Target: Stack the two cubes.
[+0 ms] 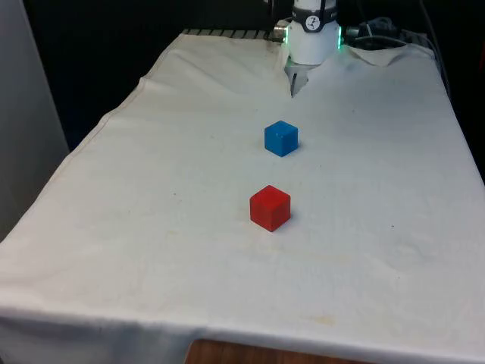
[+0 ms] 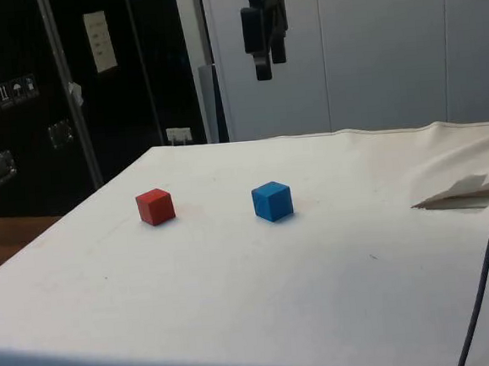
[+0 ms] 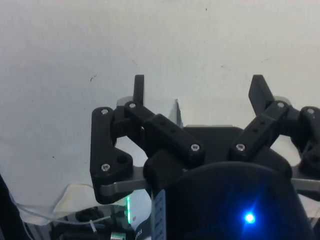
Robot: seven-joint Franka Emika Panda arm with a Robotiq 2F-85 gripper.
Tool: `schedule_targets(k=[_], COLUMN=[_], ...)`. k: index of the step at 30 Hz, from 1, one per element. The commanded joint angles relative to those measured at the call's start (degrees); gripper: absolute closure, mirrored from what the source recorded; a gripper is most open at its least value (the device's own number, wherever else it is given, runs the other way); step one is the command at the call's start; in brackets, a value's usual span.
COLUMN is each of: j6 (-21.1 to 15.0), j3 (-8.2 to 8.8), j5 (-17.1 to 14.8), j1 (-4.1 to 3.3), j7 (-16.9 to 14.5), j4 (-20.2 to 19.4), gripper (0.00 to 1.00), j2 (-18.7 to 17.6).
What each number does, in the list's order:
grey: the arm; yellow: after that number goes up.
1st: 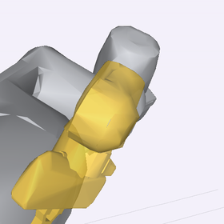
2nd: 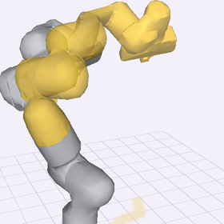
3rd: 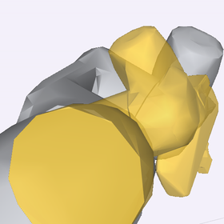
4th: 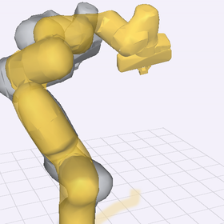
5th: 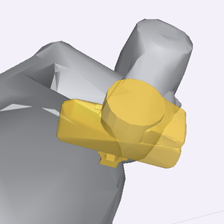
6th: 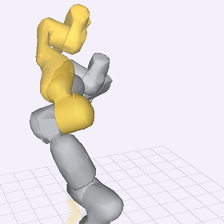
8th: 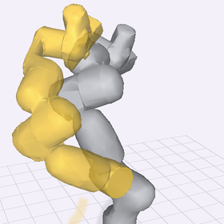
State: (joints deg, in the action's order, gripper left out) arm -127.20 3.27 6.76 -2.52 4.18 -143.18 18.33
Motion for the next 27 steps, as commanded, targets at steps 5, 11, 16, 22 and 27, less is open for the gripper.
schedule_targets(k=[5,11,16,22,27], j6=[0.1,0.1,0.2,0.5,0.6], j3=[0.0,0.0,0.0,0.0,0.0], j5=[-0.1,-0.1,-0.2,-0.2,-0.3], j1=[-0.06,-0.06,-0.06,-0.06,-0.06], j7=[-0.1,-0.1,-0.2,-0.2,-0.2], j4=[1.4,3.7,6.8,10.3,13.2], gripper=[0.0,0.0,0.0,0.0,0.0], j2=[-1.7,-4.0,-7.1,-10.5,-13.5])
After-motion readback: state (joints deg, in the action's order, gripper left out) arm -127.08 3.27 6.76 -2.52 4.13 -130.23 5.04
